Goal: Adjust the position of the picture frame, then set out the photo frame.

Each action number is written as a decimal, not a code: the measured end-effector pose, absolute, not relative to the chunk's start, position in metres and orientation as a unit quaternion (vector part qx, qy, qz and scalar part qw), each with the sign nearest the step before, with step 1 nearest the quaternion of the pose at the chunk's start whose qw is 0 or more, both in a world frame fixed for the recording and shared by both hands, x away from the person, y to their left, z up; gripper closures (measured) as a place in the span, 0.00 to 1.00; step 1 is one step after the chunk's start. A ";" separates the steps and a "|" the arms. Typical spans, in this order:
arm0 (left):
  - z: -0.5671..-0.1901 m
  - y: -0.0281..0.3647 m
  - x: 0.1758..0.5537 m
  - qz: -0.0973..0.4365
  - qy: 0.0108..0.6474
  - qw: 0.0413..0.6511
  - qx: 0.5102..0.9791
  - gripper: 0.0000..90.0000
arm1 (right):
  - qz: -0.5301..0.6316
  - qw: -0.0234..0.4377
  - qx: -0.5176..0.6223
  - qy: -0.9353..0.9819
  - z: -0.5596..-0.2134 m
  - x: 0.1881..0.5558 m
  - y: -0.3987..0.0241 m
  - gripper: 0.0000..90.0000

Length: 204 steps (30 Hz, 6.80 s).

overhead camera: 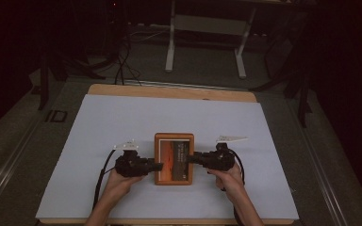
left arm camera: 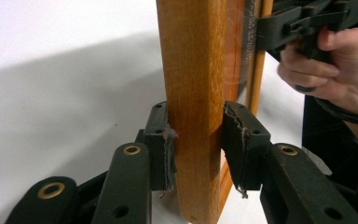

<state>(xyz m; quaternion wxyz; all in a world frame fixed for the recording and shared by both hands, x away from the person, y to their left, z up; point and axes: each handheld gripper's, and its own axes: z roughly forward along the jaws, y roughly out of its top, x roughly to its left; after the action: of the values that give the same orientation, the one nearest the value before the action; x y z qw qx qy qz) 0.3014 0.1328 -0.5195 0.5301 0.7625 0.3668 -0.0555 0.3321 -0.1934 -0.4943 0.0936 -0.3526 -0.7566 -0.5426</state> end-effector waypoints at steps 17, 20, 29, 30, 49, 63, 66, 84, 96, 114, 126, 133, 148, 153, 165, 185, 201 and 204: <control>-0.531 0.113 0.310 -0.026 0.424 0.497 0.756 0.65 | -0.504 0.139 -0.444 -0.728 -0.521 0.349 -0.208 0.73; -0.534 0.114 0.311 -0.030 0.435 0.493 0.753 0.64 | -0.494 0.146 -0.461 -0.723 -0.526 0.355 -0.207 0.72; -0.539 0.114 0.314 -0.051 0.467 0.483 0.739 0.62 | -0.471 0.128 -0.478 -0.730 -0.527 0.359 -0.201 0.71; -0.540 0.114 0.314 -0.053 0.469 0.483 0.737 0.61 | -0.469 0.129 -0.480 -0.730 -0.528 0.360 -0.201 0.70; -0.538 0.120 0.309 0.000 0.458 0.480 0.748 0.52 | -0.452 0.014 -0.451 -0.770 -0.514 0.350 -0.202 0.56; -0.522 0.139 0.297 0.050 0.437 0.526 0.728 0.52 | -0.438 -0.090 -0.428 -0.786 -0.494 0.344 -0.204 0.51; -0.521 0.141 0.296 0.051 0.441 0.528 0.724 0.50 | -0.437 -0.102 -0.418 -0.790 -0.490 0.343 -0.200 0.50; -0.518 0.145 0.294 0.024 0.429 0.550 0.717 0.46 | -0.431 -0.147 -0.377 -0.807 -0.483 0.361 -0.169 0.89; -0.518 0.144 0.294 0.030 0.423 0.547 0.722 0.42 | -0.413 -0.177 -0.368 -0.814 -0.488 0.370 -0.150 1.00; -0.518 0.139 0.291 0.046 0.413 0.541 0.731 0.42 | -0.410 -0.168 -0.386 -0.809 -0.497 0.379 -0.156 1.00; -0.517 0.137 0.291 0.044 0.413 0.545 0.728 0.41 | -0.394 -0.165 -0.406 -0.808 -0.506 0.384 -0.167 1.00; -0.513 0.133 0.288 0.040 0.408 0.552 0.726 0.39 | -0.384 -0.162 -0.414 -0.809 -0.513 0.387 -0.171 1.00; -0.509 0.109 0.288 0.014 0.401 0.540 0.740 0.26 | -0.381 -0.155 -0.423 -0.807 -0.517 0.388 -0.173 1.00; -0.509 0.097 0.290 0.008 0.404 0.530 0.745 0.22 | -0.381 -0.155 -0.423 -0.808 -0.517 0.389 -0.174 1.00; -0.518 0.075 0.296 -0.009 0.411 0.504 0.760 0.32 | -0.381 -0.156 -0.423 -0.808 -0.518 0.388 -0.174 1.00; -0.516 0.065 0.296 -0.029 0.432 0.491 0.756 0.52 | -0.382 -0.159 -0.420 -0.808 -0.518 0.388 -0.174 1.00; -0.518 0.064 0.296 -0.046 0.447 0.490 0.747 0.55 | -0.382 -0.157 -0.415 -0.811 -0.517 0.389 -0.175 1.00; -0.519 0.064 0.297 -0.054 0.449 0.490 0.745 0.56 | -0.383 -0.154 -0.411 -0.813 -0.517 0.389 -0.175 1.00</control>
<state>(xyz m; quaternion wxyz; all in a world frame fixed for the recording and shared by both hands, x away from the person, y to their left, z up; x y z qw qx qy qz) 0.2970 0.0645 -0.5186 0.4903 0.7448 0.4494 -0.0537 0.3893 -0.1751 -0.5165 -0.1542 -0.4115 -0.8128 -0.3825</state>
